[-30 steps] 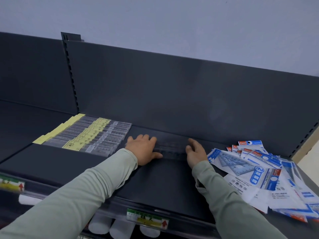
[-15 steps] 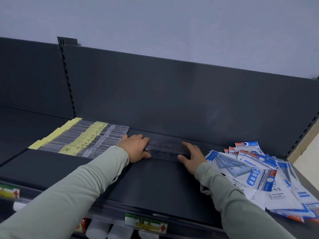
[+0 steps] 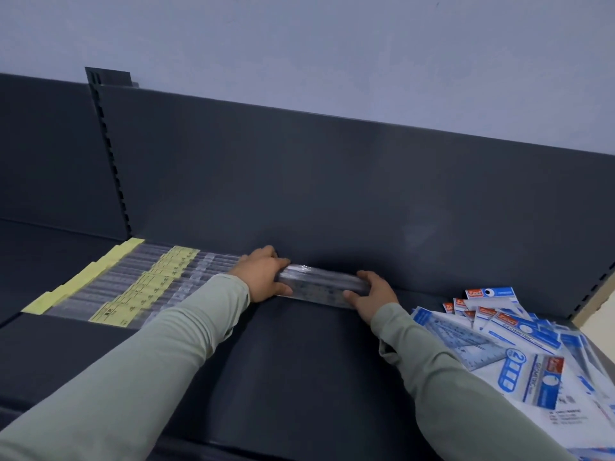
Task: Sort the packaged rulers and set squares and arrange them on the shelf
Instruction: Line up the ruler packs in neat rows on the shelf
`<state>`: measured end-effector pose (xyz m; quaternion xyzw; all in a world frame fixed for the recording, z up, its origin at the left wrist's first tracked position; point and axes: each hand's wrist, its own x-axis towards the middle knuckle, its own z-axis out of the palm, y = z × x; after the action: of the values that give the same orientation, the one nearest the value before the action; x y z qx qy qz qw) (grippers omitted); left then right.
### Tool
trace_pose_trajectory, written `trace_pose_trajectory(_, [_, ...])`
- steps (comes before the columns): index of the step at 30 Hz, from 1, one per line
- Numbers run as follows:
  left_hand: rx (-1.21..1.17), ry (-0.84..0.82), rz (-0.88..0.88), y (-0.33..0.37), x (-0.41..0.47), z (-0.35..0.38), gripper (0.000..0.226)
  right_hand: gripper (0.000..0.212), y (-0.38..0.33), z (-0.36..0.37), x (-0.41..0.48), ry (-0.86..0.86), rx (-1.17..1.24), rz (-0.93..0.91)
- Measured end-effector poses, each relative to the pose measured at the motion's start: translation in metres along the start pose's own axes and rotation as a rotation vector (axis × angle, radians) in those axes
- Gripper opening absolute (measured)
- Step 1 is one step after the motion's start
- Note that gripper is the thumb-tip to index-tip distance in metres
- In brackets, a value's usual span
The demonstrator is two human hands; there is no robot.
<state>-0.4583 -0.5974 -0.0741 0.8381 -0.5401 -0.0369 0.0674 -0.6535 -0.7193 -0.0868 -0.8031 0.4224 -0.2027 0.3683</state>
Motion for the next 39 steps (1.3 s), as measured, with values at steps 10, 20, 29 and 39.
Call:
trace_pose_trajectory(10, [0.197,0.126,0.072,0.009,-0.004,0.013,0.062,0.059,0.002,0.005,0.008,0.037,0.000,-0.005])
trace_pose_trajectory(20, [0.183,-0.030,-0.005,0.014,-0.010,0.012,0.068,0.049,0.007,0.007,0.009,0.032,-0.173,-0.048])
trace_pose_trajectory(29, [0.097,-0.155,0.021,0.012,-0.014,0.010,0.073,0.054,0.013,0.005,-0.005,-0.070,-0.574,-0.160])
trace_pose_trajectory(39, [0.088,-0.132,0.105,0.028,-0.037,0.017,0.070,0.057,0.015,0.000,-0.018,-0.107,-0.728,-0.202])
